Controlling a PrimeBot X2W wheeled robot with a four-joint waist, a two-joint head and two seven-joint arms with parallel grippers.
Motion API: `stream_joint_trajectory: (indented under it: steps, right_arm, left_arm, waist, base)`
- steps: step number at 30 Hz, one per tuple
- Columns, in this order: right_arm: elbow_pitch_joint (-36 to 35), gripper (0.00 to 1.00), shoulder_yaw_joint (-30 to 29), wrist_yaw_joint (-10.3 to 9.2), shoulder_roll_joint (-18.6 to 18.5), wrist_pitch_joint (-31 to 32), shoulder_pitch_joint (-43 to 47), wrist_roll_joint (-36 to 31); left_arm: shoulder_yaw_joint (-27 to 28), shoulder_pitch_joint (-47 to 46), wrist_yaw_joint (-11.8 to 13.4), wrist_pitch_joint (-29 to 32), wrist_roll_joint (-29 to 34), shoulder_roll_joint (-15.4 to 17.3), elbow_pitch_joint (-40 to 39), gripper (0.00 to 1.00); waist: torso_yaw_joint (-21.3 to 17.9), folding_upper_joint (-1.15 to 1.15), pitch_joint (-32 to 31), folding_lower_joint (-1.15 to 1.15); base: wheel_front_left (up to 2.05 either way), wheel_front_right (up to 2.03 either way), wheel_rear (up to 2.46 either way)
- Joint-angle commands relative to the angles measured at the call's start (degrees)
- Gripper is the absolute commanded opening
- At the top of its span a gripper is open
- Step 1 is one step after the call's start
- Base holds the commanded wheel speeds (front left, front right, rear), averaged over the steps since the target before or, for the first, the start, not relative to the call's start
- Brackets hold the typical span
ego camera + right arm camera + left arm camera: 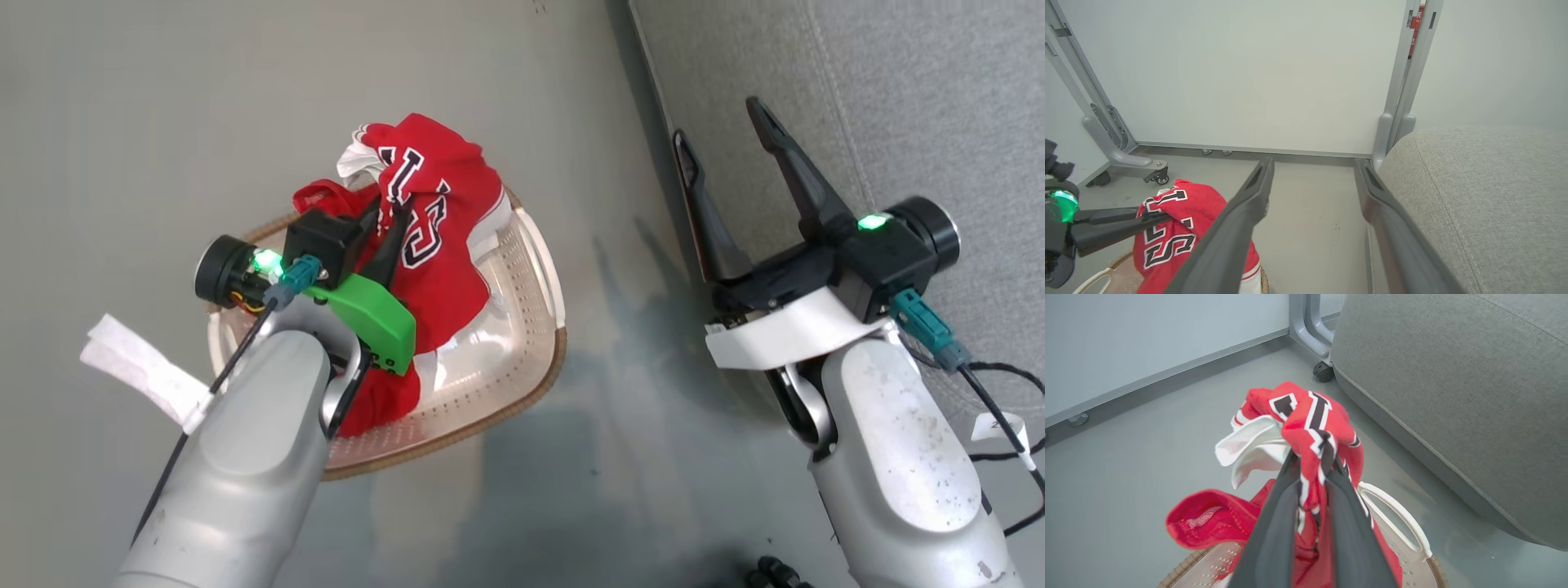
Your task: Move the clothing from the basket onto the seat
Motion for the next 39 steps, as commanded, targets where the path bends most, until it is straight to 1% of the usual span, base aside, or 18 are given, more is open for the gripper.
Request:
stream_joint_trajectory:
  steps: [1,8,13,18,24,28,39]
  right_arm:
    - [0.37,1.00,-0.34,-0.02,-0.23,-0.28,1.57,-0.15]
    - [1.71,1.00,-0.82,-0.02,-0.23,-0.28,5.64,0.03]
    - [2.35,1.00,-0.61,-0.02,-0.23,-0.28,8.17,0.64]
    - [2.82,1.00,-0.20,-0.02,-0.23,-0.28,10.40,1.24]
    - [3.05,1.00,-0.10,-0.02,-0.23,-0.28,12.24,1.73]
    - [3.14,1.00,-0.14,-0.02,-0.23,-0.28,13.53,2.26]
    - [1.88,1.00,-0.48,-0.02,-0.22,-0.27,14.92,3.36]
  left_arm:
    - [0.76,1.60,0.13,-0.06,0.57,-0.16,-1.57,0.00]
    - [5.00,6.56,-0.05,-0.06,3.00,-0.71,-10.65,0.00]
    - [7.38,8.84,-0.13,-0.06,4.24,-0.95,-16.30,0.00]
    - [8.11,10.08,-0.17,-0.06,5.69,-1.10,-21.11,0.00]
    - [7.47,8.89,-0.22,-0.06,6.69,-0.97,-25.36,0.00]
    - [6.65,8.25,-0.22,-0.06,6.42,-0.80,-27.02,0.00]
    - [5.54,9.00,-0.23,-0.06,5.84,-0.34,-27.46,0.00]
  waist:
    - [3.11,0.00,-6.21,0.00]
    - [4.54,0.00,-12.52,0.00]
    - [4.87,0.00,-16.52,0.00]
    - [4.76,0.00,-20.06,0.00]
    - [4.70,0.00,-22.68,0.00]
    - [4.66,0.00,-24.15,0.00]
    - [4.43,0.00,-25.79,0.00]
  base:
    - [0.00,0.00,0.00]
    - [0.00,0.00,0.00]
    - [0.00,0.00,0.00]
    - [0.00,0.00,0.00]
    - [0.00,0.00,0.00]
    - [0.00,0.00,0.00]
    - [0.00,0.00,0.00]
